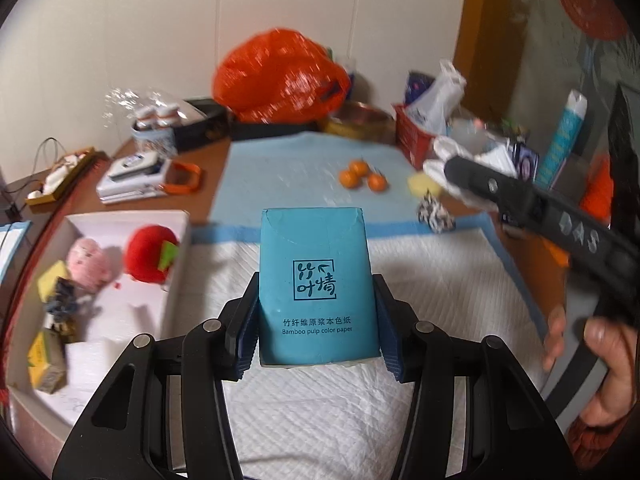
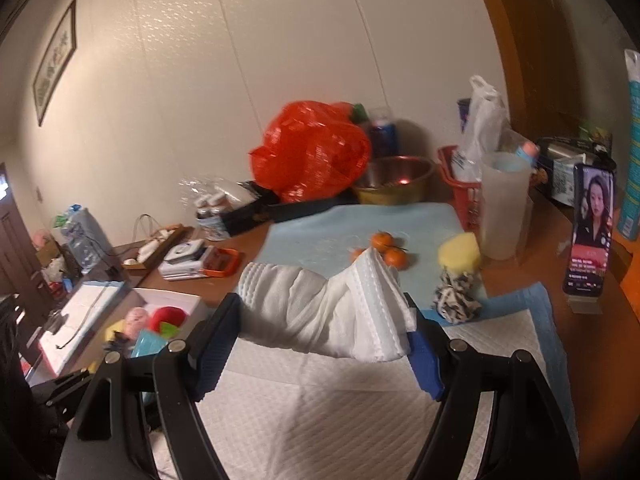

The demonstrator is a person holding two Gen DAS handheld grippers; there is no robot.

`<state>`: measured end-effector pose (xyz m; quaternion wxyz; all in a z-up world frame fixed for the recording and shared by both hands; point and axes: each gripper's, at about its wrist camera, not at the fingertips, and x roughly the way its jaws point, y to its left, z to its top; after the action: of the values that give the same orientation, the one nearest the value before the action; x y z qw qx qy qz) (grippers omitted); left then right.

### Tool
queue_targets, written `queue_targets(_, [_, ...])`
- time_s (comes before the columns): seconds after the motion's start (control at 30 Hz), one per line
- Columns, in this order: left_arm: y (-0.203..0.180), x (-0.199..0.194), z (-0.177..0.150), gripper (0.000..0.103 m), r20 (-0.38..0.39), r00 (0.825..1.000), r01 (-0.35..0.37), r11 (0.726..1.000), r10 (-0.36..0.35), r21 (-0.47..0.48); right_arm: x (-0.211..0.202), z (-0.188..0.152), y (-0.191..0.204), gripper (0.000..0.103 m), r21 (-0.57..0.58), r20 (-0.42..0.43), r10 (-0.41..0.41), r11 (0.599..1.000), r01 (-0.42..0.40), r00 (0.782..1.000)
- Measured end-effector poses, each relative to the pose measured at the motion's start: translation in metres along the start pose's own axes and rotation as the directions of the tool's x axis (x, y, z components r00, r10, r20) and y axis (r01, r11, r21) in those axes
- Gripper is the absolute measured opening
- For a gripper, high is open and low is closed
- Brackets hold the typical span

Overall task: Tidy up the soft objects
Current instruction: 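Carry the tissue pack in the left tool while the right tool carries the white towel toward the tray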

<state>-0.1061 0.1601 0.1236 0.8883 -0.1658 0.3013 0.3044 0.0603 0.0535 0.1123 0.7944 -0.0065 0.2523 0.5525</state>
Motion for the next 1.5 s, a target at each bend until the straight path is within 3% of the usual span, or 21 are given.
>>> queue_targets(0.4, [0.031,-0.051,0.0,0.051,0.084,0.995,-0.045,0.997,0.05,-0.068,-0.025,-0.005,0.055,0.077,-0.078,0.014,0.143,0.987,-0.142,0.99])
queue_targets(1.5, [0.088,-0.102,-0.015,0.051,0.144,0.982,-0.097,0.984,0.118,-0.148,-0.03,-0.015,0.116,0.077,-0.144,0.019,0.217,0.967,-0.212,0.976])
